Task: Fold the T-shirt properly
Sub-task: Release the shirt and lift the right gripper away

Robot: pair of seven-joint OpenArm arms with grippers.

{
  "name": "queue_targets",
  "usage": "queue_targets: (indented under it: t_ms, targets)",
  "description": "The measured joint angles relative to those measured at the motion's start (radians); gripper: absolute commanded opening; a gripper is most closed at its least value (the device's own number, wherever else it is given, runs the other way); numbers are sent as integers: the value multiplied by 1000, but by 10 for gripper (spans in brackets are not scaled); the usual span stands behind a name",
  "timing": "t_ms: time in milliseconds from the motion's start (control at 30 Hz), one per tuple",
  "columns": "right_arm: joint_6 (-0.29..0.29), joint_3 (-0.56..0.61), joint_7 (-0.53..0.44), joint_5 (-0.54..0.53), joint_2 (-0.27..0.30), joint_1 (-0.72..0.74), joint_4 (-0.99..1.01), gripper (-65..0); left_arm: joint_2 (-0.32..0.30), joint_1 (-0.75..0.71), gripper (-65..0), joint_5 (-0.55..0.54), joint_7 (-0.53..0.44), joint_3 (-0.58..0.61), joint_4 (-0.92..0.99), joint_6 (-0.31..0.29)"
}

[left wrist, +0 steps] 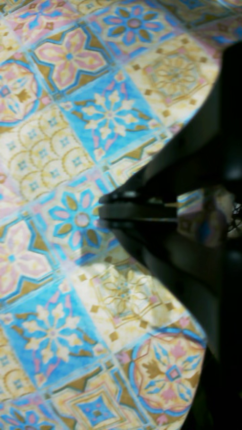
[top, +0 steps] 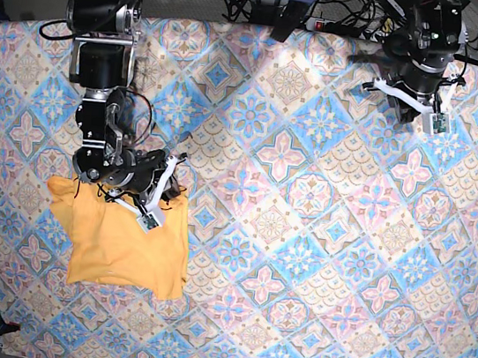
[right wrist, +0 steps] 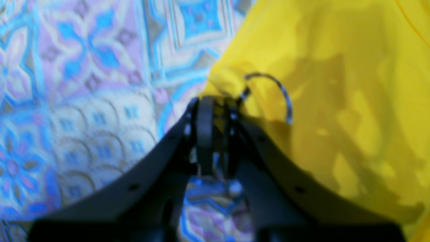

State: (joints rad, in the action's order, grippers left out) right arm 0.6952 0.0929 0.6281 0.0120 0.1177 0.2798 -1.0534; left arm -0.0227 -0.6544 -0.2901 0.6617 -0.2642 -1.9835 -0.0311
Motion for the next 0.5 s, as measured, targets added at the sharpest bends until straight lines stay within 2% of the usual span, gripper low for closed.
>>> queue_targets:
  t_ms: [100, 200, 300, 500]
  targets:
    - [-2, -2, 18, -11, 24, -109, -150, -594, -2, -20, -650, 0, -1, -3, -12, -1]
    - [0, -9, 119, 8, 27, -235, -304, -594, 0, -68, -650, 0, -9, -8, -24, 0]
    - [5, -7, 111, -16, 45, -330, -451, -595, 3, -117, -650, -21, -3, -6, -32, -2]
    - [0, -167, 129, -7, 50, -554, -647, -595, -22, -214, -650, -112, -4, -5, -46, -2]
